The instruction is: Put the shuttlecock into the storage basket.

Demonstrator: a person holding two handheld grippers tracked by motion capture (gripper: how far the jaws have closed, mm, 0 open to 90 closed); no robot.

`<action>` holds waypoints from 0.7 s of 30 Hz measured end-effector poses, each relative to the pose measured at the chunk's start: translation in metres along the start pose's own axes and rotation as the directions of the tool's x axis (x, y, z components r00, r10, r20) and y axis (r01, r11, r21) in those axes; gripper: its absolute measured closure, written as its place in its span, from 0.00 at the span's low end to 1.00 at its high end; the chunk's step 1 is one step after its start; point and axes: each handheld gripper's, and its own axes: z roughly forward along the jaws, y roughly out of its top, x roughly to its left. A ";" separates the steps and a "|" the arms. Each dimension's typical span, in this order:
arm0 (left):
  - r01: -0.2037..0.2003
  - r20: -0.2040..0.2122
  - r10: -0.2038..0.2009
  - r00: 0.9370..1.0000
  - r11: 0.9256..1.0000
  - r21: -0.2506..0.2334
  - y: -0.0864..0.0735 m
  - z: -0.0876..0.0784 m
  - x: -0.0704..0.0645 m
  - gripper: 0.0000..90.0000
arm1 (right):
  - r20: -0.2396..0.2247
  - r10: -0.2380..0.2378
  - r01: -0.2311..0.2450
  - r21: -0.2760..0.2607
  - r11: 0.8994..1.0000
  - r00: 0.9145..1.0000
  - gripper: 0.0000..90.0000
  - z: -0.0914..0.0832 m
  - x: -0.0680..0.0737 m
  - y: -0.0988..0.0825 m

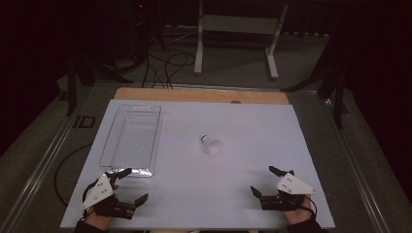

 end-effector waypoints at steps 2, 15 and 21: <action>-0.003 0.000 0.003 1.000 1.000 0.002 0.000 0.000 0.000 0.00 | -0.001 0.000 0.000 0.000 1.000 1.000 0.09 0.000 0.000 0.000; -0.016 0.021 0.016 1.000 1.000 0.007 0.001 0.003 -0.002 0.00 | -0.007 0.016 -0.016 -0.007 1.000 1.000 0.09 -0.002 -0.002 0.001; -0.027 0.033 0.027 0.999 1.000 0.011 0.008 0.002 -0.006 0.00 | -0.009 0.013 -0.013 0.000 1.000 1.000 0.09 -0.001 -0.001 0.001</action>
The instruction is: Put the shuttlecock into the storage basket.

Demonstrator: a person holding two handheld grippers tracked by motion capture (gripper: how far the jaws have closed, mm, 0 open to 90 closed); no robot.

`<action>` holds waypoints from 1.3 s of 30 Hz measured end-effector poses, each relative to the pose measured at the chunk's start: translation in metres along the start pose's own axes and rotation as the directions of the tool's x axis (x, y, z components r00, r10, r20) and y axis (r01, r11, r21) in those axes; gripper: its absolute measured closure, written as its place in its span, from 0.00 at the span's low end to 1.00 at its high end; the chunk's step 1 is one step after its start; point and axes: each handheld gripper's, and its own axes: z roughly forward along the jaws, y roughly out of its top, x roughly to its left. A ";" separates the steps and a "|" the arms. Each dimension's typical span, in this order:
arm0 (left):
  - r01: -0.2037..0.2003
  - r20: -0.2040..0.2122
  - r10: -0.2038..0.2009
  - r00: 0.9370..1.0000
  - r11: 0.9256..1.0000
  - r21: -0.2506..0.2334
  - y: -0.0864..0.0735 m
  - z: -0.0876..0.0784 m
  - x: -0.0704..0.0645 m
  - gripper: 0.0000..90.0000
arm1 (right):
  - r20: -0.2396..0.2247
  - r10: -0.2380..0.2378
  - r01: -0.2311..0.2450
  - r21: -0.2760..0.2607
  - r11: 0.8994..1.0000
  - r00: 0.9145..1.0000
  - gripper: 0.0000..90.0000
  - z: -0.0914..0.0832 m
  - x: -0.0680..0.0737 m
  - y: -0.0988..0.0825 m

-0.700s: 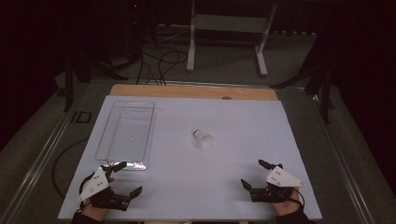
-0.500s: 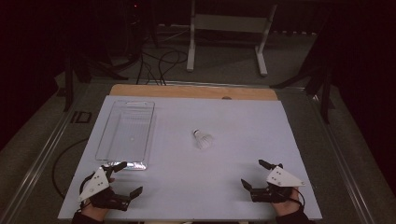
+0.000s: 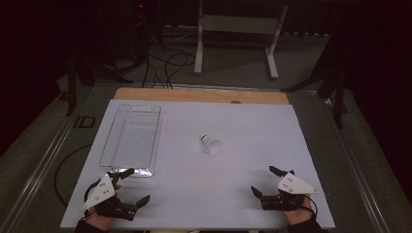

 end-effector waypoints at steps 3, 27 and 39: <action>-0.011 0.008 0.011 1.000 1.000 0.023 0.004 0.001 -0.002 0.00 | 0.000 -0.004 0.004 -0.001 1.000 1.000 0.09 0.000 0.001 0.001; -0.021 0.101 -0.008 0.995 0.958 0.287 0.046 0.008 -0.005 0.00 | 0.021 -0.023 0.023 -0.008 1.000 1.000 0.09 -0.002 0.004 0.004; -0.059 0.098 0.018 0.995 0.900 0.431 0.057 0.026 -0.009 0.00 | 0.012 -0.026 0.026 -0.006 1.000 1.000 0.09 -0.002 0.005 0.004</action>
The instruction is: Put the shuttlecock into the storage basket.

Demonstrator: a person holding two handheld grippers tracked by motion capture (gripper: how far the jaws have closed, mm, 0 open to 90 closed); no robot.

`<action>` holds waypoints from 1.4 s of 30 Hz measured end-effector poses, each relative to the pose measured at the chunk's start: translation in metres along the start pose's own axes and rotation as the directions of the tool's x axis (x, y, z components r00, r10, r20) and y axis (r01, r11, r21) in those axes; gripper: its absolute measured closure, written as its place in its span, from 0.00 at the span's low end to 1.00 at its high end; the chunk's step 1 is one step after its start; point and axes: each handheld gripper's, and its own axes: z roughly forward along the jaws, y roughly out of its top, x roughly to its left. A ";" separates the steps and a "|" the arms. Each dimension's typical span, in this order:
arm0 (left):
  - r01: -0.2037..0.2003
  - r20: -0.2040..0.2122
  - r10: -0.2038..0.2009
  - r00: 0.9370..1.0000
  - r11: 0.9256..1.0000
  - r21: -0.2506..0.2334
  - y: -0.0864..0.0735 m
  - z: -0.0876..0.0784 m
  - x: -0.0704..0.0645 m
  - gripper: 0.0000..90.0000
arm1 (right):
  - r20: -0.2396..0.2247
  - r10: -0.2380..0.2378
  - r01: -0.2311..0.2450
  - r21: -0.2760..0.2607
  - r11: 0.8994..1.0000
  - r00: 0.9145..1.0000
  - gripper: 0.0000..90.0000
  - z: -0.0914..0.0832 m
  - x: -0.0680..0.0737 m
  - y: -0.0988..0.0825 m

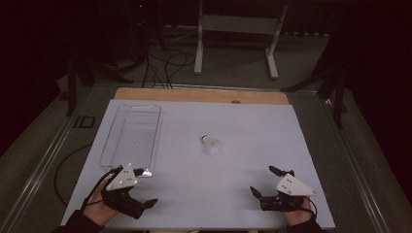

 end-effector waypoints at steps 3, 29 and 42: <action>-0.011 -0.004 0.011 1.000 0.999 0.043 0.003 0.003 -0.001 0.00 | -0.001 -0.003 0.003 0.001 1.000 1.000 0.09 0.000 0.000 0.000; -0.067 0.084 0.048 0.995 0.968 0.243 0.047 0.022 -0.011 0.00 | -0.018 0.000 0.000 0.008 1.000 1.000 0.09 0.001 0.000 -0.001; -0.080 0.124 0.044 0.991 0.950 0.301 0.067 0.033 -0.015 0.00 | -0.016 0.000 0.000 0.007 1.000 1.000 0.09 0.001 0.000 -0.001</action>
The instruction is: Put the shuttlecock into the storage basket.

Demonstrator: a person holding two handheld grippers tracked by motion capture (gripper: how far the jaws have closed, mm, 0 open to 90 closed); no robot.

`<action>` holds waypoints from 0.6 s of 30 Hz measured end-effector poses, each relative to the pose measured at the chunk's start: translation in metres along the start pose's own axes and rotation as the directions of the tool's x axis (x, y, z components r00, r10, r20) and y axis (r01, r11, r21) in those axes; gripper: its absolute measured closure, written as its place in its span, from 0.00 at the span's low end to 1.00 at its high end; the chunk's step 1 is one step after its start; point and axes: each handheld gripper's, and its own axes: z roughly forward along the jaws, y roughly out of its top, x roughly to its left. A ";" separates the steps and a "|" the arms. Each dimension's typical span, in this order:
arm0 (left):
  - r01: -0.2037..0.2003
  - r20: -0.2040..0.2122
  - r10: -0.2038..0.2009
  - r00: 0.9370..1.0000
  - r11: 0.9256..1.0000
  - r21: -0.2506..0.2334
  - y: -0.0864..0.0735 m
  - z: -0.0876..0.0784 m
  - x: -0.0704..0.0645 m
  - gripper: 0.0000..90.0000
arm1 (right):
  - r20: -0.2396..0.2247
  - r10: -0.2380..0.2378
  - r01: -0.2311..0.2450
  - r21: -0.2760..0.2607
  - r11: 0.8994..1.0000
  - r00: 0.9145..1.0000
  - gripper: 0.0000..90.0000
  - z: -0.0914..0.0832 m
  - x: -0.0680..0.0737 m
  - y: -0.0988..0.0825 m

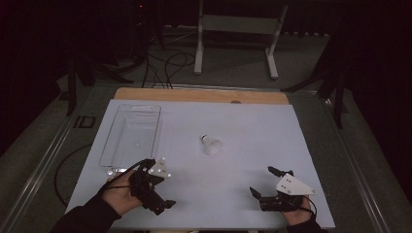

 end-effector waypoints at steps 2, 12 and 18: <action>-0.006 -0.008 0.006 1.000 1.000 0.010 0.005 0.000 0.001 0.00 | 0.000 0.002 -0.002 0.002 1.000 1.000 0.09 0.000 0.000 0.000; -0.017 0.000 0.017 1.000 0.997 0.072 0.029 0.011 0.005 0.00 | -0.004 0.005 -0.005 0.003 1.000 1.000 0.09 0.001 0.000 0.000; 0.001 0.008 -0.002 1.000 0.995 0.099 0.044 0.019 0.009 0.00 | -0.007 0.007 -0.007 0.002 1.000 1.000 0.09 0.001 0.000 0.000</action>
